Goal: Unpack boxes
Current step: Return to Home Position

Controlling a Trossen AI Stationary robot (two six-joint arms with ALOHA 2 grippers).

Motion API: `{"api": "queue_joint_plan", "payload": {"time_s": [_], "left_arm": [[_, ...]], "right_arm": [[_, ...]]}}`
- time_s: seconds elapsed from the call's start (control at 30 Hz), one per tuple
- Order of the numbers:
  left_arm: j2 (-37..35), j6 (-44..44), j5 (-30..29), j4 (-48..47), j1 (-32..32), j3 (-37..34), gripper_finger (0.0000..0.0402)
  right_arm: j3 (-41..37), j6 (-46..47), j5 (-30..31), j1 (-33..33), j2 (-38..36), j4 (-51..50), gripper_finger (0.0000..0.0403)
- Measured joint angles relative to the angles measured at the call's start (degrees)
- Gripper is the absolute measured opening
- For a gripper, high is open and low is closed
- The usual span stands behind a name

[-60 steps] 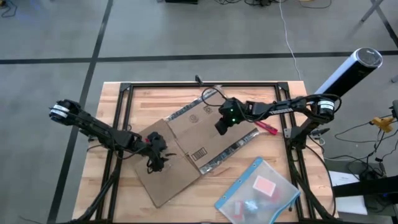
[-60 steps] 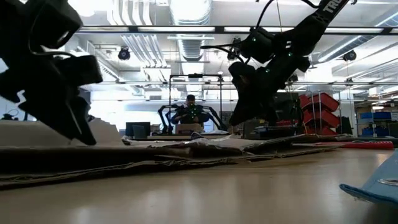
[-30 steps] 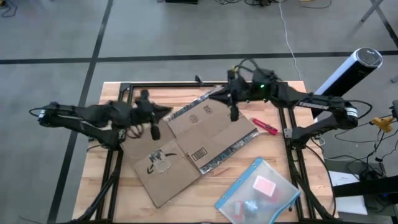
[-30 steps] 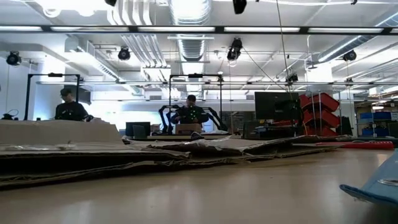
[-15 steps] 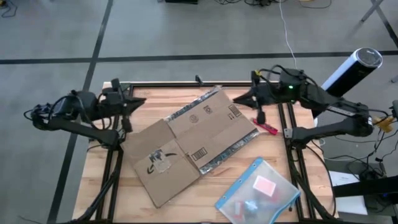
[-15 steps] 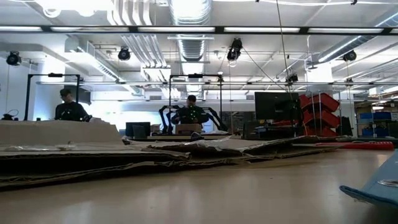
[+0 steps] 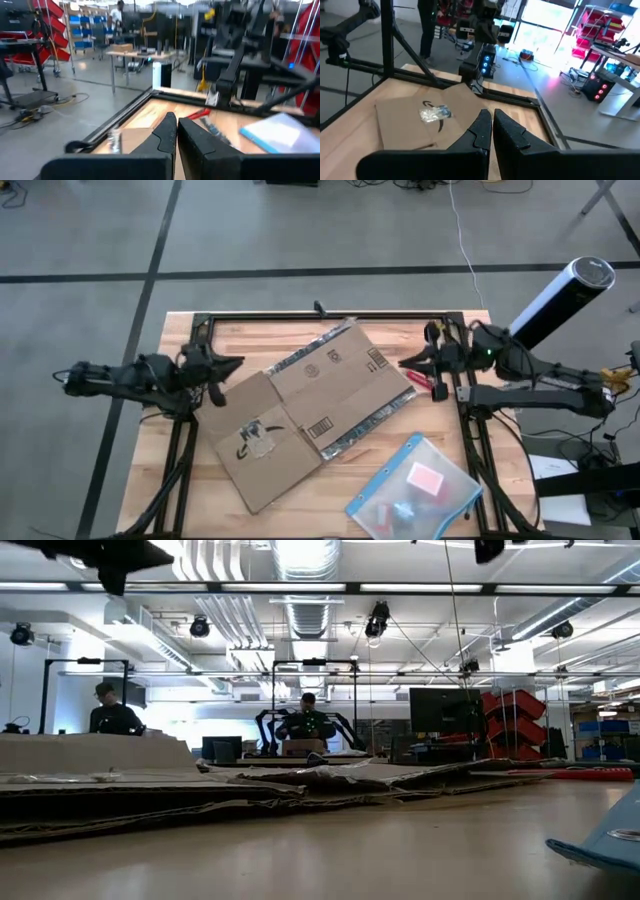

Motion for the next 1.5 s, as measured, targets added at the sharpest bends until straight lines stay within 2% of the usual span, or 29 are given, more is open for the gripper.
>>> {"api": "queue_joint_plan", "payload": {"time_s": [0.1,0.2,0.43,0.57,0.7,0.8,0.97,1.2,1.5], "left_arm": [[-1.3,-0.2,0.0,9.0,0.0,-7.3,0.0000],[-2.1,-3.7,0.0,13.6,0.0,-12.4,0.0000],[-2.1,-10.2,0.0,14.6,0.0,-17.8,0.0000],[-2.1,-12.1,0.0,14.7,0.0,-19.8,0.0000],[-2.4,-14.6,0.0,16.5,0.0,-23.0,0.0000],[-2.5,-15.6,0.0,23.2,0.0,-26.6,0.0000],[-2.1,-15.4,0.8,23.3,0.0,-26.7,0.0000],[-1.7,-12.9,6.5,23.3,0.0,-26.7,0.0000],[-1.4,-12.8,6.3,23.0,0.0,-26.7,0.0000]], "right_arm": [[-9.6,4.3,0.8,0.0,-6.4,6.6,0.0000],[-17.7,9.5,3.6,0.0,-13.5,10.5,0.0000],[-29.5,13.1,9.6,0.0,-28.6,13.1,0.0000],[-34.2,13.9,9.7,0.0,-34.1,13.1,0.0000],[-37.1,14.6,9.6,0.0,-33.9,12.8,0.0000],[-38.1,14.5,9.5,0.0,-32.7,12.8,0.0000],[-38.3,13.1,9.5,0.0,-31.9,12.7,0.0000],[-38.3,13.1,9.5,0.0,-31.8,10.1,0.0000],[-38.3,15.4,9.5,0.0,-31.8,10.1,0.0000]]}}
